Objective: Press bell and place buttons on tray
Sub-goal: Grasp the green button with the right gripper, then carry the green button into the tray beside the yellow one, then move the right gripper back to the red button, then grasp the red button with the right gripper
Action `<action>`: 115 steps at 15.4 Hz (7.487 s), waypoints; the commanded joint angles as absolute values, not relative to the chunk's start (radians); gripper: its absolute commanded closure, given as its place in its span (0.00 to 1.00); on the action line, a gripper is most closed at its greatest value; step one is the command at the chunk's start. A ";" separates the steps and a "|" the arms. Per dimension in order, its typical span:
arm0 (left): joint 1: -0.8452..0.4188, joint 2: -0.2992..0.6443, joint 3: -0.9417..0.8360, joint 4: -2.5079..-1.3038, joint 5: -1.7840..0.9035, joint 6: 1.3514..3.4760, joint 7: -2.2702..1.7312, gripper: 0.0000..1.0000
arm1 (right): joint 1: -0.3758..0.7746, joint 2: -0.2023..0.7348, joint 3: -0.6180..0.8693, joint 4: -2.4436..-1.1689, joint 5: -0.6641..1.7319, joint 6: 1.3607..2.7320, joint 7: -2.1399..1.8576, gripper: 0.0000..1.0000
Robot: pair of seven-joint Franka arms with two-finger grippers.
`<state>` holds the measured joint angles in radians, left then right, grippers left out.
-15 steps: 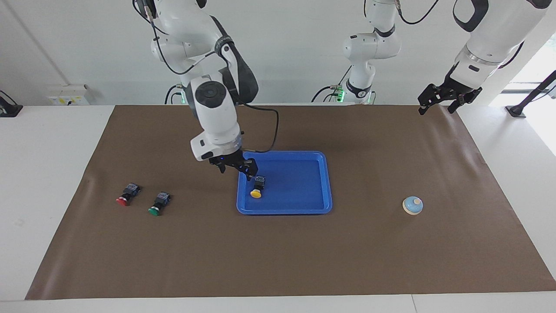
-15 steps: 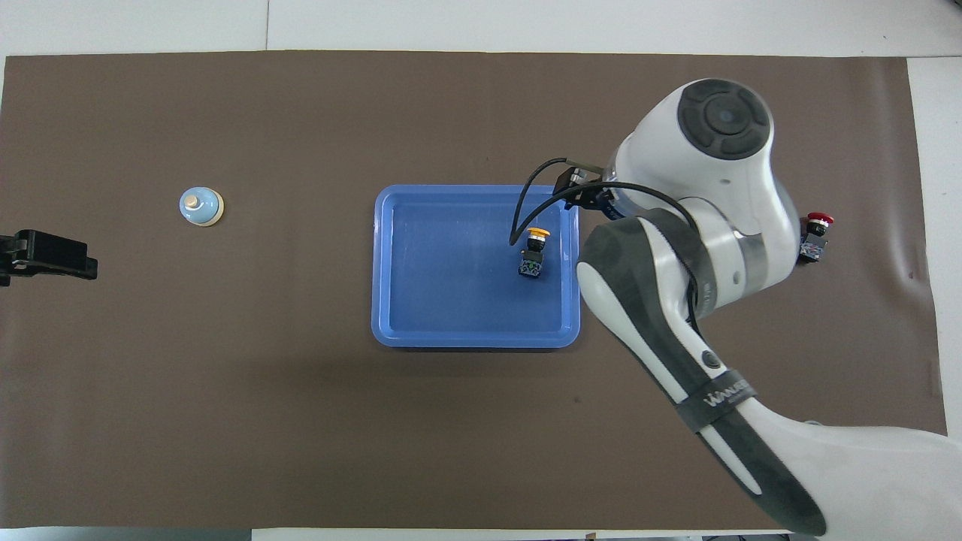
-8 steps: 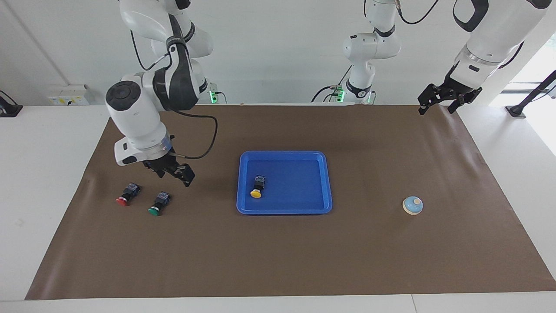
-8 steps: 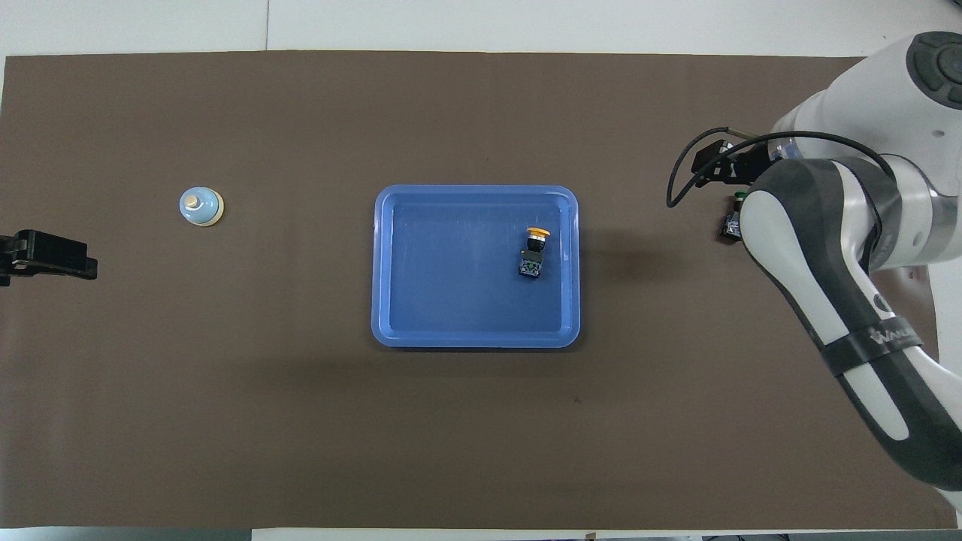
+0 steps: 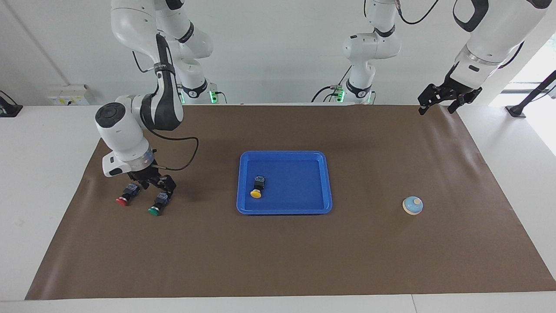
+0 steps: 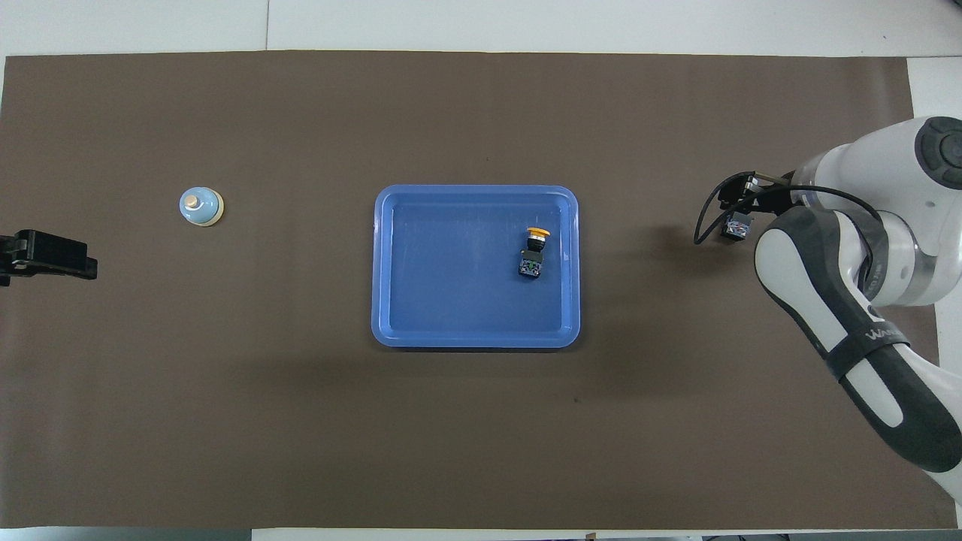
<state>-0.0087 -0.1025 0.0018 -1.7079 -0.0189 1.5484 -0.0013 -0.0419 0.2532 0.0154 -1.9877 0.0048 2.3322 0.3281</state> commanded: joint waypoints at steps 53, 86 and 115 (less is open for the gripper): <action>-0.011 -0.109 0.006 -1.703 -0.028 1.531 -0.002 0.00 | 0.603 0.462 0.031 -1.772 0.006 2.296 0.793 0.00; -0.011 -0.109 0.006 -1.703 -0.028 1.531 -0.002 0.00 | -0.233 0.265 0.012 -2.055 -0.095 2.439 0.224 0.00; -0.011 -0.109 0.006 -1.703 -0.028 1.531 -0.002 0.00 | 0.205 0.363 0.026 -1.548 -0.009 1.915 0.587 1.00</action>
